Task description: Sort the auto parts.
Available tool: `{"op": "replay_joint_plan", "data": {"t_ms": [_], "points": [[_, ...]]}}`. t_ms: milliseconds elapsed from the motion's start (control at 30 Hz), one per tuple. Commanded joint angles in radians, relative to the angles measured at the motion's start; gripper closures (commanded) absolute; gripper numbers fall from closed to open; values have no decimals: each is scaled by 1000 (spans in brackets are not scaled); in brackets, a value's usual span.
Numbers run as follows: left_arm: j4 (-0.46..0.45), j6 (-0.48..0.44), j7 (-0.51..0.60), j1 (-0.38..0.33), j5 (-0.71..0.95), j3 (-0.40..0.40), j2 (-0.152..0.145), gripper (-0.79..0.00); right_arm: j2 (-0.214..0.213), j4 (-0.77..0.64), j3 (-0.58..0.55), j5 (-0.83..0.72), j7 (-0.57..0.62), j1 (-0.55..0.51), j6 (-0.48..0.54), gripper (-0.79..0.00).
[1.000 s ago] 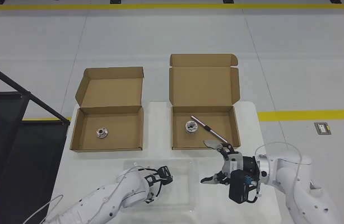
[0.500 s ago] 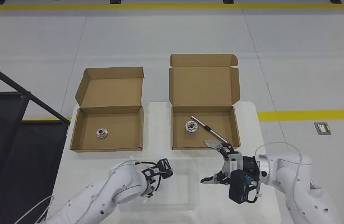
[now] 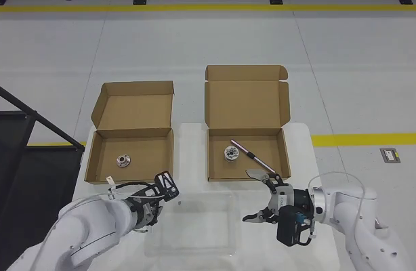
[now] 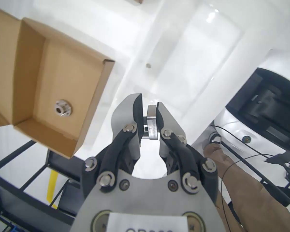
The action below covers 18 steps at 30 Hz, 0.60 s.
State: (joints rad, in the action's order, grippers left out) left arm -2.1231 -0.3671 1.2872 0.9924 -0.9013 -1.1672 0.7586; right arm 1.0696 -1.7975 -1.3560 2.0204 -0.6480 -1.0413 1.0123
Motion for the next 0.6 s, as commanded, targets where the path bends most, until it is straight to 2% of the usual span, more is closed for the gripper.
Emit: {"op": "replay_joint_plan", "data": {"t_ms": [0,67,167,567], "points": [[22,-37,-24,37,-26,-70,-12,0,0,0,0,0,0,0,0,-785],[41,-56,-63,62,-53,-128,-21,0,0,0,0,0,0,0,0,-785],[74,-35,-124,104,-60,-211,-29,0,0,0,0,0,0,0,0,-785],[74,-35,-124,104,-60,-211,-29,0,0,0,0,0,0,0,0,-785]]}}
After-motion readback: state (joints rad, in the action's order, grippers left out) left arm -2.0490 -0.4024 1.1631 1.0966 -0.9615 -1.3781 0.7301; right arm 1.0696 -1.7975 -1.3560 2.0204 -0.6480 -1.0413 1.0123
